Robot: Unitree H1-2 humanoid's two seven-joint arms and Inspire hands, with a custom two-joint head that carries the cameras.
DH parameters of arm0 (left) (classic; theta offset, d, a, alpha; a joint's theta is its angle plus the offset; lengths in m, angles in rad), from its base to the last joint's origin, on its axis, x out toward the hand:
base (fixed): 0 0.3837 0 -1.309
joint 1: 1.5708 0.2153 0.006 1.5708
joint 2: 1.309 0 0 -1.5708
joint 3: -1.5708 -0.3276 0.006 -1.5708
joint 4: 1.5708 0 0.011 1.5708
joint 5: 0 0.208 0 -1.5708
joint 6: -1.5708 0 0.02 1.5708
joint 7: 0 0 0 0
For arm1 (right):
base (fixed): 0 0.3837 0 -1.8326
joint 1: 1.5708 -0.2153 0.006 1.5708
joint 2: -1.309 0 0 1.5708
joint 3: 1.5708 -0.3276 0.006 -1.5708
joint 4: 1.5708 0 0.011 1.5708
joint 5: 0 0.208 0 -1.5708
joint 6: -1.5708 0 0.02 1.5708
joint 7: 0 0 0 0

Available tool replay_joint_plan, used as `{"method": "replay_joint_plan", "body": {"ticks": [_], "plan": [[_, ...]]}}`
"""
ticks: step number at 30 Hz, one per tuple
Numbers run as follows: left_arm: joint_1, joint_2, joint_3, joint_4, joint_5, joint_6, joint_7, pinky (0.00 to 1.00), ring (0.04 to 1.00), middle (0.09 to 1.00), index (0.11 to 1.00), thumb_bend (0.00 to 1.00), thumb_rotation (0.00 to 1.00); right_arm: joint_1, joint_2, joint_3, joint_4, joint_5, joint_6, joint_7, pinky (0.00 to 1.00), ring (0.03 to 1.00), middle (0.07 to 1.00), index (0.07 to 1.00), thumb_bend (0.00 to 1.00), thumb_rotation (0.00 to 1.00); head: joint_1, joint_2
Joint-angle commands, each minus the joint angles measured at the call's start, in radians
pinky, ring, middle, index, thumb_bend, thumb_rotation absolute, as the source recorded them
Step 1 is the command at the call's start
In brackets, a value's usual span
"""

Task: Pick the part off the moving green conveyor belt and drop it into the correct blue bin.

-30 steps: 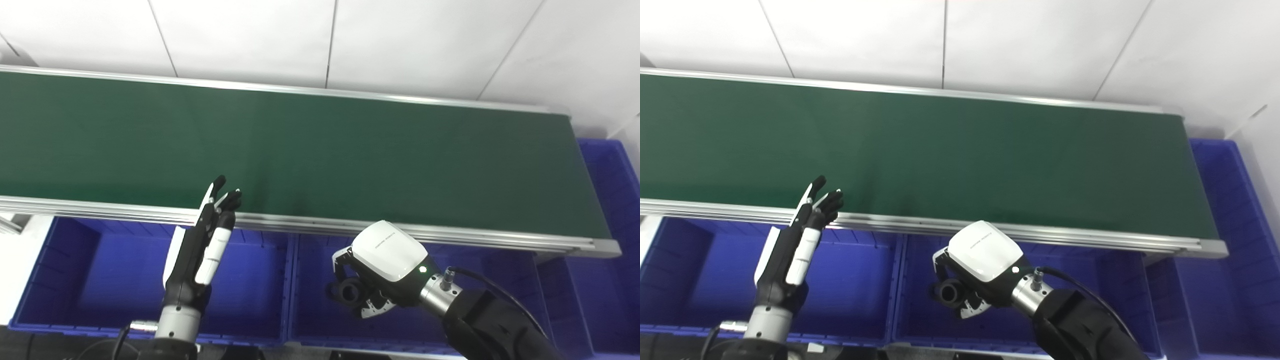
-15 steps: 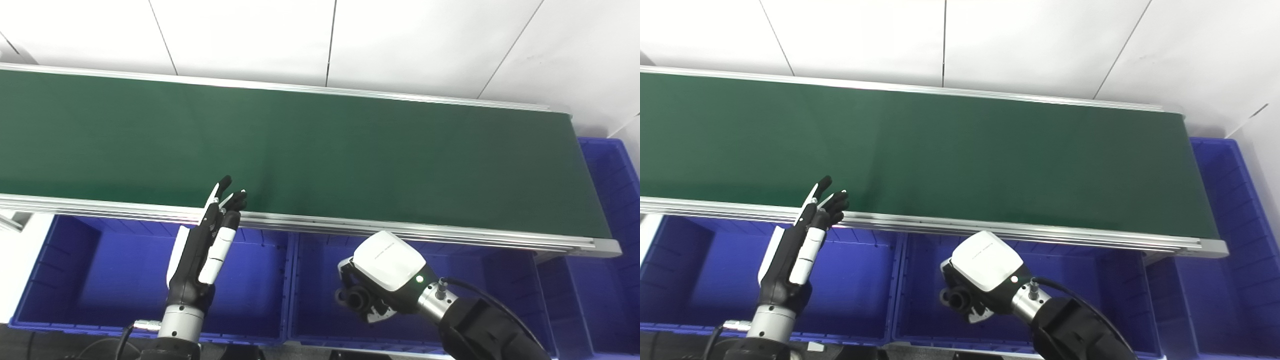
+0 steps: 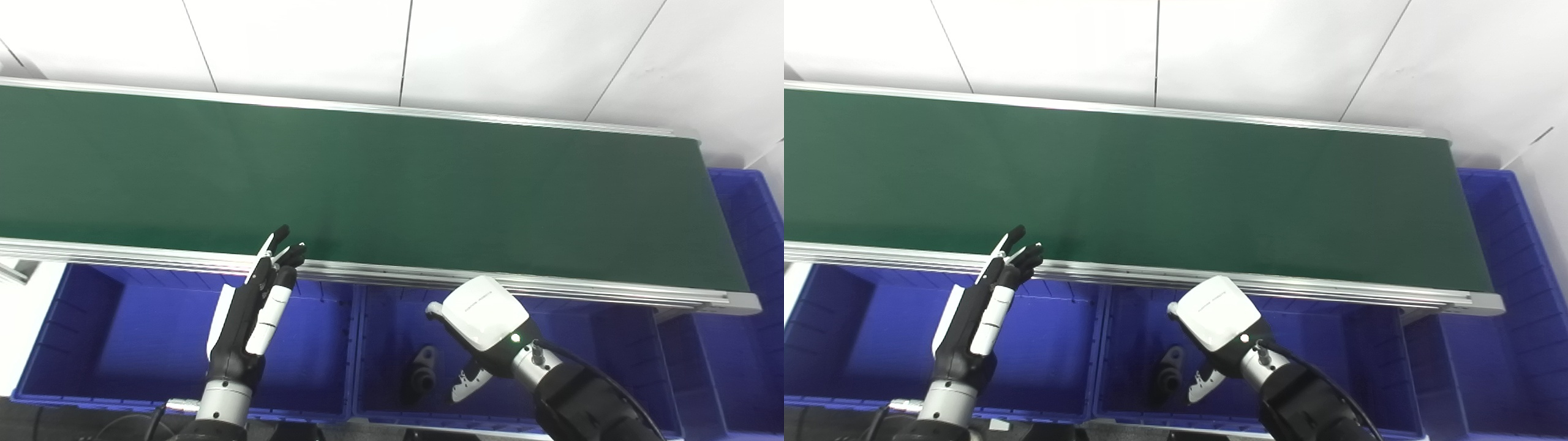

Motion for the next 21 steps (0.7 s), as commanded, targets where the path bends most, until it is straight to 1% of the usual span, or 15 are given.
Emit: {"method": "replay_joint_plan", "body": {"ticks": [1, 4, 7, 11, 13, 15, 16, 17, 18, 19, 21], "plan": [[-0.001, 0.003, -0.004, -0.02, 0.001, -0.044, -0.001, 0.91, 0.874, 0.863, 0.952, 0.48, 0.94, -0.003, 0.008, -0.013, -0.031, 0.006, -0.012, -0.005, 0.27, 0.342, 0.553, 0.751, 0.97, 0.51, 0.001, -0.002], [-0.002, 0.003, -0.006, -0.01, 0.002, -0.054, -0.001, 0.92, 0.875, 0.863, 0.954, 0.49, 0.95, 0.002, 0.01, -0.025, -0.039, 0.024, -0.012, -0.002, 0.28, 0.356, 0.571, 0.756, 0.95, 0.52, 0.003, -0.006], [-0.001, 0.001, -0.008, -0.005, 0.001, -0.06, 0.0, 0.92, 0.876, 0.864, 0.956, 0.5, 0.95, 0.013, 0.017, -0.045, -0.054, 0.049, -0.005, -0.01, 0.27, 0.353, 0.572, 0.752, 0.96, 0.53, 0.006, -0.008], [0.001, -0.001, -0.01, -0.005, 0.003, -0.059, 0.001, 0.92, 0.881, 0.863, 0.956, 0.5, 0.95, 0.034, 0.038, -0.084, -0.113, 0.077, 0.012, 0.028, 0.3, 0.388, 0.592, 0.755, 0.95, 0.53, 0.008, -0.011], [0.003, -0.001, -0.01, -0.002, 0.006, -0.061, 0.003, 0.92, 0.88, 0.862, 0.955, 0.51, 0.95, 0.057, 0.058, -0.11, -0.146, 0.099, 0.022, 0.024, 0.33, 0.423, 0.624, 0.744, 0.95, 0.51, 0.008, -0.018], [0.005, -0.001, -0.011, 0.002, 0.008, -0.064, 0.005, 0.92, 0.881, 0.862, 0.954, 0.51, 0.95, 0.085, 0.088, -0.144, -0.175, 0.153, 0.037, 0.014, 0.35, 0.441, 0.64, 0.732, 0.93, 0.46, 0.008, -0.025], [0.007, 0.0, -0.01, 0.005, 0.008, -0.069, 0.006, 0.92, 0.881, 0.862, 0.954, 0.51, 0.95, 0.105, 0.109, -0.169, -0.189, 0.194, 0.047, -0.005, 0.35, 0.442, 0.64, 0.731, 0.93, 0.46, 0.011, -0.032], [0.008, 0.0, -0.009, 0.008, 0.008, -0.073, 0.006, 0.93, 0.883, 0.863, 0.955, 0.51, 0.95, 0.119, 0.125, -0.188, -0.198, 0.221, 0.051, -0.018, 0.36, 0.44, 0.631, 0.724, 0.92, 0.43, 0.011, -0.032], [0.009, 0.001, -0.007, 0.015, 0.011, -0.088, 0.011, 0.93, 0.885, 0.863, 0.956, 0.52, 0.95, 0.151, 0.162, -0.232, -0.207, 0.297, 0.066, -0.078, 0.36, 0.439, 0.626, 0.721, 0.92, 0.41, 0.017, -0.038], [0.01, 0.001, -0.005, 0.02, 0.014, -0.099, 0.015, 0.93, 0.892, 0.87, 0.956, 0.51, 0.94, 0.181, 0.199, -0.277, -0.21, 0.378, 0.074, -0.141, 0.38, 0.463, 0.623, 0.71, 0.89, 0.4, 0.02, -0.04], [0.011, 0.001, -0.001, 0.032, 0.02, -0.126, 0.022, 0.94, 0.902, 0.885, 0.957, 0.51, 0.92, 0.236, 0.284, -0.363, -0.203, 0.586, 0.095, -0.24, 0.39, 0.473, 0.603, 0.709, 0.84, 0.43, 0.027, -0.046]]}}
